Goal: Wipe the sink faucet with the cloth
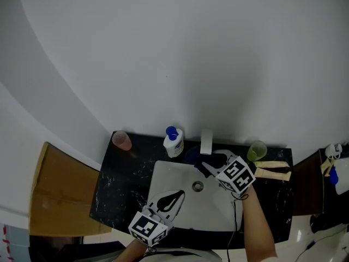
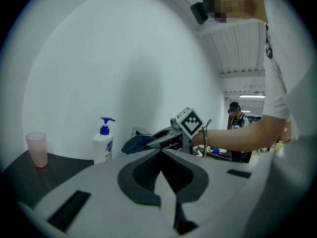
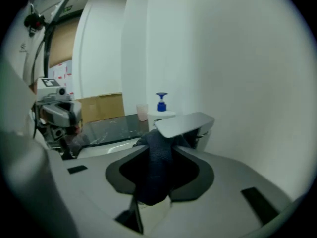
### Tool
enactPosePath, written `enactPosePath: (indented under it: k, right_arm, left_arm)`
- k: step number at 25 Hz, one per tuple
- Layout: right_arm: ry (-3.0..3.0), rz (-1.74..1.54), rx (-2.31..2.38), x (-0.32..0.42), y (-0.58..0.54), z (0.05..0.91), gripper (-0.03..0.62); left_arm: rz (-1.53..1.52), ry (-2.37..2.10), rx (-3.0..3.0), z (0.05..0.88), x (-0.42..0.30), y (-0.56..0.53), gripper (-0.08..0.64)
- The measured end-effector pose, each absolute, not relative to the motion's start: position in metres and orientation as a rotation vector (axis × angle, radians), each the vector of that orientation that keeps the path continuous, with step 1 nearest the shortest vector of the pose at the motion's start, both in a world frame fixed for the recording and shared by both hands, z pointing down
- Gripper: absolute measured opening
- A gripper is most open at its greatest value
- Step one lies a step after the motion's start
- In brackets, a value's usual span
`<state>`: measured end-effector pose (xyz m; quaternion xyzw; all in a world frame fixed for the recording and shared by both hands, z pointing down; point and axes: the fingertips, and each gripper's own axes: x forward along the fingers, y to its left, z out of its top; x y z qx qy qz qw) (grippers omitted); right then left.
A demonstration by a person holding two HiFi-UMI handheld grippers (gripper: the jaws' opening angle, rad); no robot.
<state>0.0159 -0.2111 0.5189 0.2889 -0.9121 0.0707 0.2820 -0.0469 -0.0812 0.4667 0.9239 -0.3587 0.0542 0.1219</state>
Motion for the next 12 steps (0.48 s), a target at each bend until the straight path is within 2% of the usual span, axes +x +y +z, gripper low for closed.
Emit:
enactPosePath:
  k: [5, 12]
  right_arm:
    - [-2.403, 0.248, 0.988, 0.056, -0.229, 0.516, 0.127]
    - [-2.500, 0.227, 0.647, 0.022, -0.176, 0.509, 0.127]
  left_arm:
    - [0.153, -1.048, 2.697, 0.467, -0.048, -0.080, 0.002]
    - [0.151, -1.053, 2.690, 0.469, -0.051, -0.080, 0.002]
